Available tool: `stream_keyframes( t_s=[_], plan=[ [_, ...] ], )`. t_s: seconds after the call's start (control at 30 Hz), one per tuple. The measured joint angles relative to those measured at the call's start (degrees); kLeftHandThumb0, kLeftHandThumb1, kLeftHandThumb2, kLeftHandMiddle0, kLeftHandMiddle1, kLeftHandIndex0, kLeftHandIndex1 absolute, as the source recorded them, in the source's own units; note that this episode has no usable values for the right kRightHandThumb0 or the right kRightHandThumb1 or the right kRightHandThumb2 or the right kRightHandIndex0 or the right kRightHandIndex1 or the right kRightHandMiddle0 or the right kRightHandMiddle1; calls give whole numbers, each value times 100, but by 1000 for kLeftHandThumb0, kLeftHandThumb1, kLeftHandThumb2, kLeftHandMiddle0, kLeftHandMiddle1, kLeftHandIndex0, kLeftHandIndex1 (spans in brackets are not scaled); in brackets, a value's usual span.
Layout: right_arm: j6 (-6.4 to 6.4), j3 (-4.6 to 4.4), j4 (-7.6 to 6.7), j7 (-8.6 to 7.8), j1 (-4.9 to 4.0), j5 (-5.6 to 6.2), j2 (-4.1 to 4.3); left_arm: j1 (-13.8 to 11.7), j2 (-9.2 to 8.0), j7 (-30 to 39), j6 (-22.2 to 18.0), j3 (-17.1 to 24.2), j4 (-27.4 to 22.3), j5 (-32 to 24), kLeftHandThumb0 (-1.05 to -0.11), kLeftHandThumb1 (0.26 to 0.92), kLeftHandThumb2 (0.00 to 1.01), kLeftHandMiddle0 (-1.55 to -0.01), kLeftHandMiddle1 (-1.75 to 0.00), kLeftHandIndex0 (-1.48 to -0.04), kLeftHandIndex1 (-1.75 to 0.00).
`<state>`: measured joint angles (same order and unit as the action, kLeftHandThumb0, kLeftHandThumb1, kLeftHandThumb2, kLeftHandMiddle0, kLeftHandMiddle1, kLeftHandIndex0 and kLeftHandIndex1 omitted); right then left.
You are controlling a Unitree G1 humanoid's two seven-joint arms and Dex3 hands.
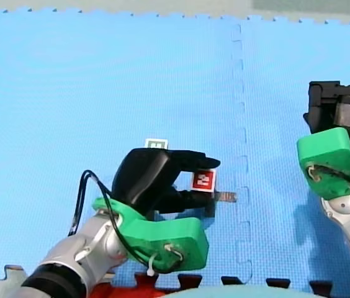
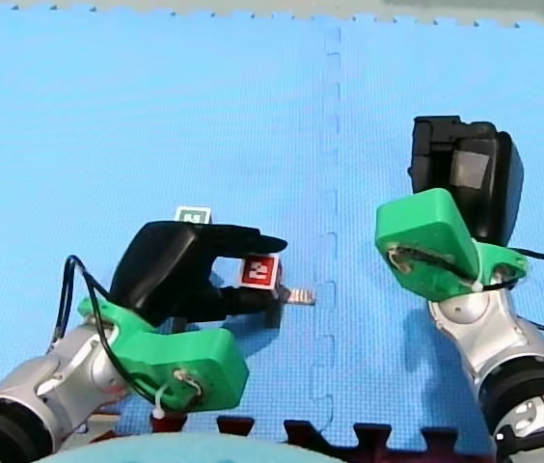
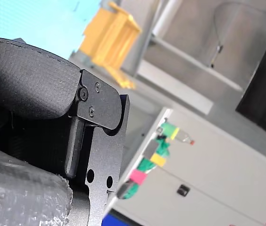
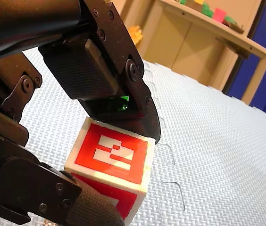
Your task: Stack cube left
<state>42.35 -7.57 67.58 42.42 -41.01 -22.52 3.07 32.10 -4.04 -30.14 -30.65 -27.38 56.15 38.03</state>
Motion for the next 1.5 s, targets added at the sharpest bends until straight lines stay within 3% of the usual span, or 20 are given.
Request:
stream_keyframes(
  t_s=[0.93,1.5],
  plan=[
    [-70,-8,-75,53,-4,5,-113,87,-83,417,87,-138,-136,20,-484,863,1,-889,-1746,-1253,-14],
    [-151,-56,-131,233,-32,-46,-202,18,-110,301,-120,-210,-26,78,-495,863,0,-895,-1746,-1267,-17]
  ],
)
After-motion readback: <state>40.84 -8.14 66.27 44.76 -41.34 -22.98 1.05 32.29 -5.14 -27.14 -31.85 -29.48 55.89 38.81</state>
